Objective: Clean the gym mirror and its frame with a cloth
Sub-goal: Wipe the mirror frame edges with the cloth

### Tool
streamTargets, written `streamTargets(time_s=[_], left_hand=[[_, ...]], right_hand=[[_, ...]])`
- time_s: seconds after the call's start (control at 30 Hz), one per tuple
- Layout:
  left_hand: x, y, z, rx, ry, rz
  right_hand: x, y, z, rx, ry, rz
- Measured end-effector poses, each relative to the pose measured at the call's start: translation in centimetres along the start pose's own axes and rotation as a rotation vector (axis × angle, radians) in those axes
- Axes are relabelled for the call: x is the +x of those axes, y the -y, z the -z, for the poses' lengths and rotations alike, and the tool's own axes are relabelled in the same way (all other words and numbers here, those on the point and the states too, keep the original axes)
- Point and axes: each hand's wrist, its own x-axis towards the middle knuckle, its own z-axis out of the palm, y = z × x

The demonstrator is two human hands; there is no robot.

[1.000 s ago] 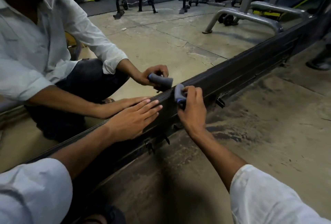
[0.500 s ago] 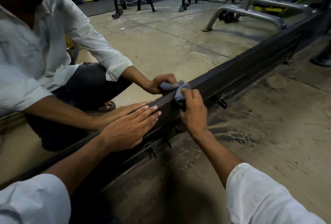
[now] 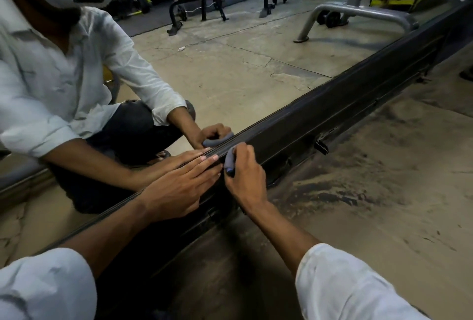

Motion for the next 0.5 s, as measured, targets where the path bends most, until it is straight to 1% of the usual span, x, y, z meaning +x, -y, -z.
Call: streamTargets(time_s=[0.07,0.17,0.2,0.23,0.3,0.37,0.4,0.47,0.5], left_hand=[[1.7,0.3,0.6,0.016,0.004,-0.035],[5.3,0.9,1.3,0.043,-0.037,-0.076],[6.3,1.1,1.4,0.058,-0.046,-0.086],[6.8,1.1,1.3,0.073,-0.050,-0.091],[7.2,1.0,1.1,0.096,-0.057,-0.084],[7.1,1.0,0.8,0.102,-0.059,-0.090],[7.1,1.0,0.5,0.101,-0.057,-0.092],[7.0,0.8,0.0,0.089,-0.048,-0.088],[7.0,0.8,-0.1,0.083,-0.047,-0.091]], right_hand=[[1.0,-0.9,0.6,0.005,-0.050,-0.073],[2.4,-2.0,1.4,0.074,-0.199,-0.293],[2.5,-1.9,1.4,0.100,-0.220,-0.312],[2.4,-1.8,1.3,0.117,-0.223,-0.289],[2.2,-2.0,1.2,0.122,-0.186,-0.153],[2.7,-3.1,1.9,0.059,-0.182,-0.039],[3.3,-3.8,2.5,0.046,-0.212,-0.048],[4.7,-5.3,3.9,0.068,-0.310,-0.190],[5.1,-5.9,4.4,0.069,-0.326,-0.231]])
